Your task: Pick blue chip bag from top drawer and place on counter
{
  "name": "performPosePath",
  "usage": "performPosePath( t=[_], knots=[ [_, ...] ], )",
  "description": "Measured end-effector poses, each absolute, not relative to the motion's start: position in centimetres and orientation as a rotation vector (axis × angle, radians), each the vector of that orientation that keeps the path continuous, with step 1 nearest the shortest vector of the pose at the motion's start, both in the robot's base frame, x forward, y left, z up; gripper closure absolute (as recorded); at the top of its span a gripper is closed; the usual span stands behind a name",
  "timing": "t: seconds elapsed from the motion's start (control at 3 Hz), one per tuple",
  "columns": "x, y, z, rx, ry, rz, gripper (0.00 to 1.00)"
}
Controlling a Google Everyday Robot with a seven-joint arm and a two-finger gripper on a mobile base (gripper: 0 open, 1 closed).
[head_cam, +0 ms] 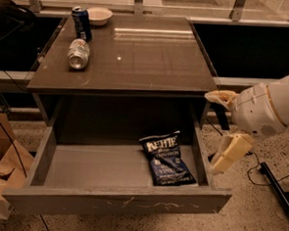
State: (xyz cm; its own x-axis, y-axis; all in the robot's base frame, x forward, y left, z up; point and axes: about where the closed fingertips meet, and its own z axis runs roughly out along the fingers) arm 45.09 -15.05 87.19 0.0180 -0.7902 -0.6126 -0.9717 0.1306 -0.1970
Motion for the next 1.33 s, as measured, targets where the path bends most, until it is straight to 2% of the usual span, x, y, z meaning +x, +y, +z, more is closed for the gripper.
performPosePath(
  t=[0.67, 1.33],
  knots=[
    [46.0, -13.3, 85.9, -1.694, 1.775, 0.418, 0.00],
    [48.6, -8.6, 80.8, -1.687, 1.718, 0.461, 0.00]
  ],
)
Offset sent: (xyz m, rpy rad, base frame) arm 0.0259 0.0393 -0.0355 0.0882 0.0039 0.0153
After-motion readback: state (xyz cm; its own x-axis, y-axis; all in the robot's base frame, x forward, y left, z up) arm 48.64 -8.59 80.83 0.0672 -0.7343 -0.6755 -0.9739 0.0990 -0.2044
